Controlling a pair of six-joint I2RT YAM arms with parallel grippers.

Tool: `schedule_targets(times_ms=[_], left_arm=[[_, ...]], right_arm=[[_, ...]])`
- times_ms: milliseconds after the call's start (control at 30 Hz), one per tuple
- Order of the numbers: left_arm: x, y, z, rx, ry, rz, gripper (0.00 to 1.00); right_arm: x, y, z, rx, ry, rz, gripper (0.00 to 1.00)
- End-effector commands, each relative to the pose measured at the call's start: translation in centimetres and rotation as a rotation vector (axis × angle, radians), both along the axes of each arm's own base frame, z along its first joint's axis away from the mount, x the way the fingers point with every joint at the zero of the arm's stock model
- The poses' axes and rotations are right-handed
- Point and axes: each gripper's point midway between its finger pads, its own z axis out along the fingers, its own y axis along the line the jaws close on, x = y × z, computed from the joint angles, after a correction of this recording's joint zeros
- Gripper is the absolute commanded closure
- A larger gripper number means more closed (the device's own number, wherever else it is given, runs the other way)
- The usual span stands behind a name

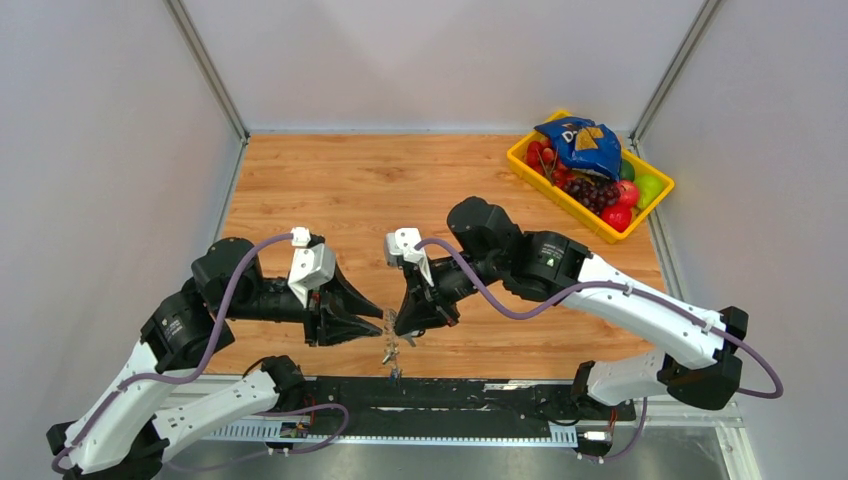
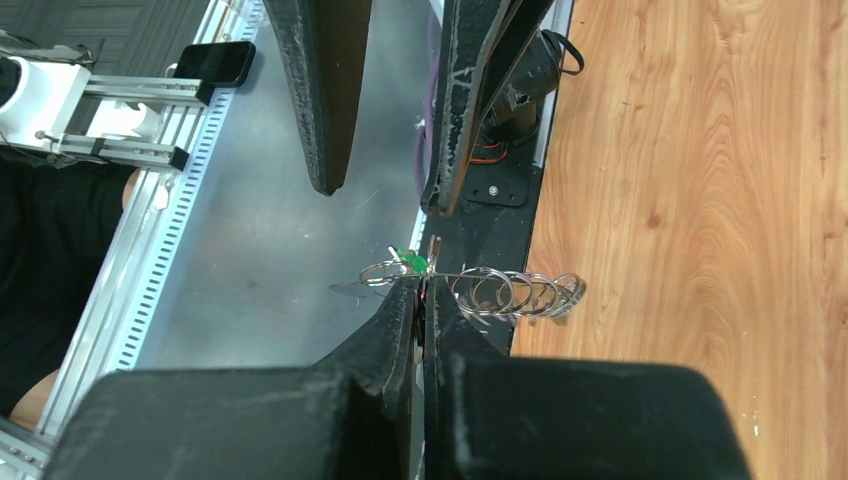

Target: Put the keys on the keyring

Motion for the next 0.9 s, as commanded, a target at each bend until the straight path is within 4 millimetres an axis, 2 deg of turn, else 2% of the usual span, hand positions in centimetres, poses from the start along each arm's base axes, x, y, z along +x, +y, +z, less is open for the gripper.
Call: schedule_targets(times_ms=[0,233,667,867], left_arm=[[-1.8,0.6,0.8,-0.007,0.027,-0.069,0.58],[-1.4,0.6,-0.3,0.028,0.035,-0.053,0.58],[0.1,0.8,-0.6,0.014,-0.018,0.033,0.57],[0.2,0.5,-0.8,0.015,-0.013,0.032,0.57]], right_arm=[[-0.8,-0.1,3.4,0.062,0.014,0.033,1.00],[-0.9,0.5,3.6,0.047,0.045,0.041,1.00],[-1.1,1.1,3.4,0.041,0.061,0.073,1.00],[-0.8,1.5,4.3,0.065,0.050,0.057,1.00]])
